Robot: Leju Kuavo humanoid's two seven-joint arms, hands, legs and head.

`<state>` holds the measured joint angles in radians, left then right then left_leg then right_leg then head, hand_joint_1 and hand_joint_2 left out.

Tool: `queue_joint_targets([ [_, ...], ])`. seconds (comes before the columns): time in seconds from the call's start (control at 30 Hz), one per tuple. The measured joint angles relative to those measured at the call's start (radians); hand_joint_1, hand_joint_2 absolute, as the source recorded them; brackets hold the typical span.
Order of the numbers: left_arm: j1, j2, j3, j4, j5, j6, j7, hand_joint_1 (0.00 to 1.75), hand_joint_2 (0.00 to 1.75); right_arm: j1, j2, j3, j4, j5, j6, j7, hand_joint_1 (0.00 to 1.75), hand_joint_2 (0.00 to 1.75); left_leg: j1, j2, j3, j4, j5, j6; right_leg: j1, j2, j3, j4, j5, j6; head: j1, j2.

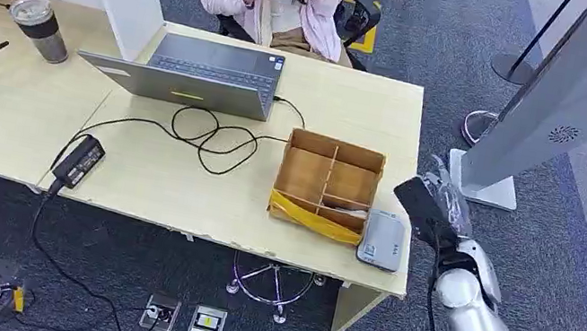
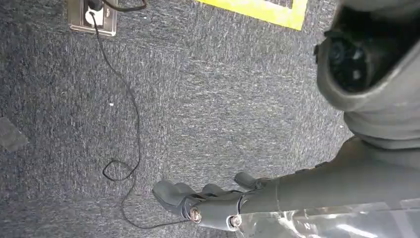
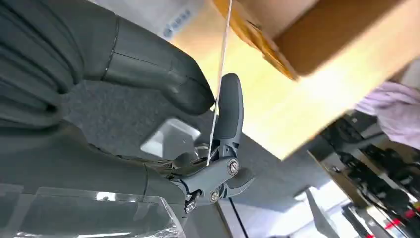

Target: Pass the card to the sensor for recognition and then transmit it.

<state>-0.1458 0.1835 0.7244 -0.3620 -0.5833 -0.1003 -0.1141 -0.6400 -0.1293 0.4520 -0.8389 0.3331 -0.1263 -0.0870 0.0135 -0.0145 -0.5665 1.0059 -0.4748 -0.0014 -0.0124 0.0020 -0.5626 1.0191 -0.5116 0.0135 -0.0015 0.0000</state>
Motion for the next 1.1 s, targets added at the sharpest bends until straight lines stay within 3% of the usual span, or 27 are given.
queue_joint_targets([
  [0.47,-0.017,-0.006,-0.049,-0.018,-0.061,-0.02,-0.019,0.0,0.0,-0.147,0.072,0.033,-0.015,0.138,-0.002,-0.019,1.75,1.75,0.0,-0.001,0.0,0.0,0.0,0.0,0.0,0.0,0.0,0.0,0.0,0.0,0.0,0.0],
  [0.63,-0.048,-0.011,-0.083,-0.018,-0.066,-0.031,-0.013,0.0,0.0,-0.177,0.098,0.045,0.01,0.194,-0.032,-0.033,1.75,1.75,0.0,-0.001,0.0,0.0,0.0,0.0,0.0,0.0,0.0,0.0,0.0,0.0,0.0,0.0],
  [1.1,-0.077,-0.016,-0.151,-0.018,-0.031,-0.036,0.002,0.0,0.0,-0.201,0.111,0.057,0.104,0.257,-0.052,-0.036,1.75,1.75,0.0,0.0,0.0,0.0,0.0,0.0,0.0,0.0,-0.001,0.0,0.0,0.0,0.0,0.0],
])
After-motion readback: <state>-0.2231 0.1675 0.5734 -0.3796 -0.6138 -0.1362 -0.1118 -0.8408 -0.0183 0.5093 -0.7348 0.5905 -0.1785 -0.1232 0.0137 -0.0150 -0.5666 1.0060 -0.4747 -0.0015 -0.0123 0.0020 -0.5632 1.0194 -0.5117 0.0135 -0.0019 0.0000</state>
